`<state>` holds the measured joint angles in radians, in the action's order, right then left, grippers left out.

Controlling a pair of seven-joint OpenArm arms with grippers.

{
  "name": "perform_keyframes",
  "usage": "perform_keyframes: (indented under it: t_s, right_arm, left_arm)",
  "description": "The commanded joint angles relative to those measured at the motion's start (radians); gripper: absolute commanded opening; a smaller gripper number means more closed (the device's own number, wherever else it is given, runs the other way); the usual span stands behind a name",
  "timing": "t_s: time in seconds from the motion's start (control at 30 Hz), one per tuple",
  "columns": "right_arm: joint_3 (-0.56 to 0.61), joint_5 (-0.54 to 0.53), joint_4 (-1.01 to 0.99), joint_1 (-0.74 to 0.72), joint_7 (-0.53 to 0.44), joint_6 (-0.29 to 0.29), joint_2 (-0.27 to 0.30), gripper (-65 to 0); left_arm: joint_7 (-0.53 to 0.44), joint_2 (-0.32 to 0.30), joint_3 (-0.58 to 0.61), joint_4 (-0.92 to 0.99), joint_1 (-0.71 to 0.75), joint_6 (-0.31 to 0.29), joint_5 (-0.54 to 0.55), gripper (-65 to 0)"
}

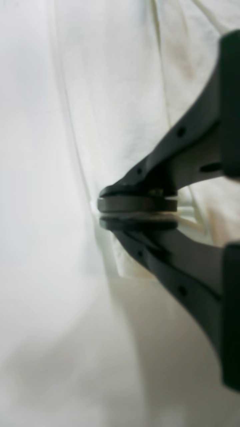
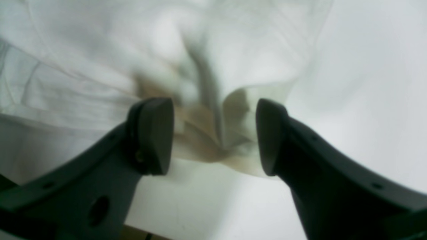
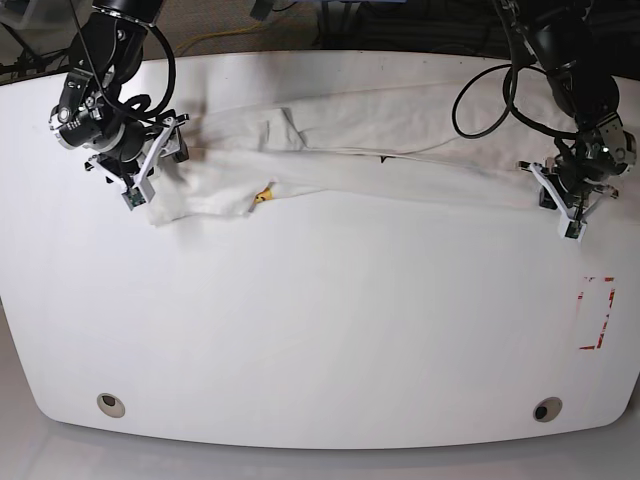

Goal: Fold the T-shirt properly
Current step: 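Release the fold and regrasp the folded strip's ends with both grippers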

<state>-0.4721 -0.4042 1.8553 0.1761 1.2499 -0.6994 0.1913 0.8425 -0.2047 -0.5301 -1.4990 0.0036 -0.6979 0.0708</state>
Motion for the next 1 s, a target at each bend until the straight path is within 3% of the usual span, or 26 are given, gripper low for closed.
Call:
perform_keyframes:
  t_s: [0.0,0.23,0.57,0.77,0.9,0.97]
  right_arm:
    - [-0.006,-0.012,0.014,0.0,-0.017,0.001,0.012,-27.3]
    - [-0.006,-0.012,0.017,0.009,-0.019,0.001,0.012,-27.3]
    - [-0.006,-0.012,0.013,0.01,-0.019,0.001,0.012,-27.3]
    - [-0.004,-0.006,0.013,0.01,-0.019,0.001,-0.011,-27.3]
    - [-0.003,-0.008,0.013,0.01,-0.019,0.001,-0.016,-27.3]
    - [-0.001,-0.012,0.013,0.01,-0.019,0.001,-0.016,-27.3]
  left_arm:
    - [-0.022,-0.016,-0.005,-0.14,0.026,0.0,0.016,-65.0]
    - [-0.021,0.018,-0.038,-0.403,0.171,0.0,0.014,-65.0]
    - [-0.021,0.012,-0.049,-0.464,0.367,0.0,0.016,-64.6]
    - [-0.027,0.011,-0.031,-0.463,0.444,0.0,0.014,-45.8]
    - [-0.021,-0.02,0.048,-0.463,0.459,0.0,0.014,-32.5]
    - [-0.021,-0.037,0.077,-0.47,0.479,0.0,0.017,-30.1]
